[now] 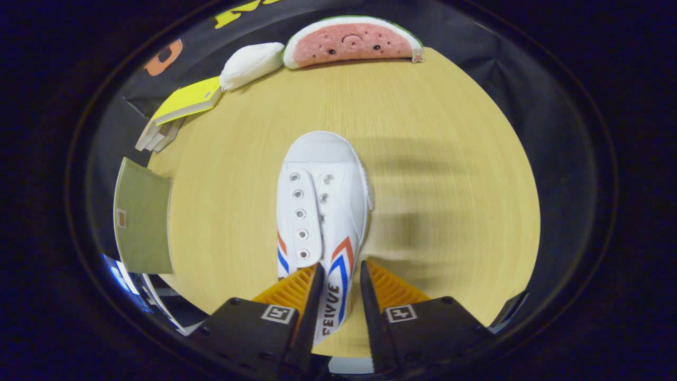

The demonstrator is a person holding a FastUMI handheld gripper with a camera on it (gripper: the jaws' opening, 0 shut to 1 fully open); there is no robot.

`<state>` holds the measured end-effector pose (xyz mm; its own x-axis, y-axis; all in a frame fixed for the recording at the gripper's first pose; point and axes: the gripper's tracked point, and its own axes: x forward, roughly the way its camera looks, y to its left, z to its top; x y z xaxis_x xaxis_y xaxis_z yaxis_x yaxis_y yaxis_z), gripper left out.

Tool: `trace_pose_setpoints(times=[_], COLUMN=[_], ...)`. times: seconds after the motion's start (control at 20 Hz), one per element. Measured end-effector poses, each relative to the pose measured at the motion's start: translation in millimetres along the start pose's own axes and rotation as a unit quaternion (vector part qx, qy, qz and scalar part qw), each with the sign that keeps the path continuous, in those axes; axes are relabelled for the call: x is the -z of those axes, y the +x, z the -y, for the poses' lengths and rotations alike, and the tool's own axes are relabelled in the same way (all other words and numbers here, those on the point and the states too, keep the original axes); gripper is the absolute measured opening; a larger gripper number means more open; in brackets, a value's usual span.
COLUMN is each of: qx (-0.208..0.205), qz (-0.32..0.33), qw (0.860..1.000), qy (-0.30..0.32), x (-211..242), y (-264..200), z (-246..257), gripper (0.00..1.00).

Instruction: Open the storage box then place both shoes into the box .Put the left shoe in first, then the right shoe, with the right side of both shoes facing outward in a uniform manner.

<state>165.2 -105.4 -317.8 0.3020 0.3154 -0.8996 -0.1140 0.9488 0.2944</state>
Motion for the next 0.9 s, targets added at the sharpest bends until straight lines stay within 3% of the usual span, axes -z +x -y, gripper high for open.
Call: trace_pose_setpoints(times=[0.1,0.25,0.6,0.9], qx=[0.006,-0.012,-0.04,-0.074], qz=[0.0,0.002,0.022,0.064], qw=[1.0,0.999,0.996,0.992], qy=[0.0,0.035,0.074,0.082], x=[-1,1,23,30], y=[0,-3,-46,-111], z=[4,2,-52,-161], gripper=[0.28,0.07,0.06,0.06])
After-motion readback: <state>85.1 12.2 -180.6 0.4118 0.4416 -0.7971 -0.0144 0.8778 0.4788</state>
